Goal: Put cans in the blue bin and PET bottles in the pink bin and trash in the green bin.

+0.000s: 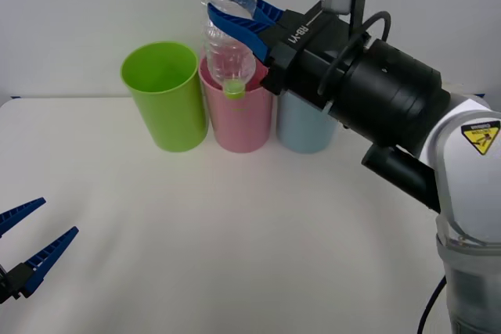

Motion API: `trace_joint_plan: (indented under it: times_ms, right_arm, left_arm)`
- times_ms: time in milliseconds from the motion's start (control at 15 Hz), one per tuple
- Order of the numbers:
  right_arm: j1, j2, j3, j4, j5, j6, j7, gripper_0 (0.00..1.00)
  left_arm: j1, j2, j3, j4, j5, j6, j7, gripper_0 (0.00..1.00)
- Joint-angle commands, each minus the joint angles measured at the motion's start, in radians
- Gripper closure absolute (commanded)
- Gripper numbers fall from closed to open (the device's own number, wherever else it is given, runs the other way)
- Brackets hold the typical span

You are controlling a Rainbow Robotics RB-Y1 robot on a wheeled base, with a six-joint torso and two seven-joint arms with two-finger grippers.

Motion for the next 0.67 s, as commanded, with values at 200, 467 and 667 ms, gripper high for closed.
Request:
trace_joint_plan:
  times_ms: [200,467,667]
  right_arm:
    - [-0.21,0.018,0.054,0.337,0.112,0.205,0.0,1.0]
    - [-0.365,0.026,0.062,0.61,0.127,0.342,0.018,1.0]
    - [-0.419,0.024,0.055,0.727,0.131,0.417,0.029,1.0]
  left_arm:
    - [0.0,0.0,0.0,0.0,0.0,0.0,0.0,0.0]
    - [0.0,0.0,0.0,0.0,0.0,0.0,0.0,0.0]
    - [0.0,0.0,0.0,0.0,0.0,0.0,0.0,0.0]
